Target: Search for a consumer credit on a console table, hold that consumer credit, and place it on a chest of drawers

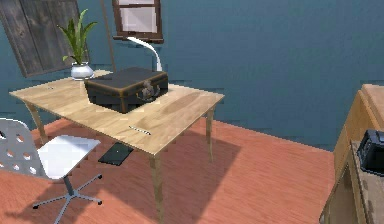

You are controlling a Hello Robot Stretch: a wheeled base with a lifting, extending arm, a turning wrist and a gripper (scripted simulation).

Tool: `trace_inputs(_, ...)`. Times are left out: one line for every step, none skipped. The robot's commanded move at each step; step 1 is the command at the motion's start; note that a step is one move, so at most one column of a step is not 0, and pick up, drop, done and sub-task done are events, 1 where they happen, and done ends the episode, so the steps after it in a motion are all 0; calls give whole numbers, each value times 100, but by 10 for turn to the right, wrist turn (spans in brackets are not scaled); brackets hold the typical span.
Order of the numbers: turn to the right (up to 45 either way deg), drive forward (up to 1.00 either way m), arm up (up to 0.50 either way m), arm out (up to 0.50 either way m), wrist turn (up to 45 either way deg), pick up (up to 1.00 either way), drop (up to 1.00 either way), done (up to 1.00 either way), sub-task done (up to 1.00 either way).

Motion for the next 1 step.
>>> trace_inputs(0, 0, 0, 0, 450, 0, 0, 0, 0)
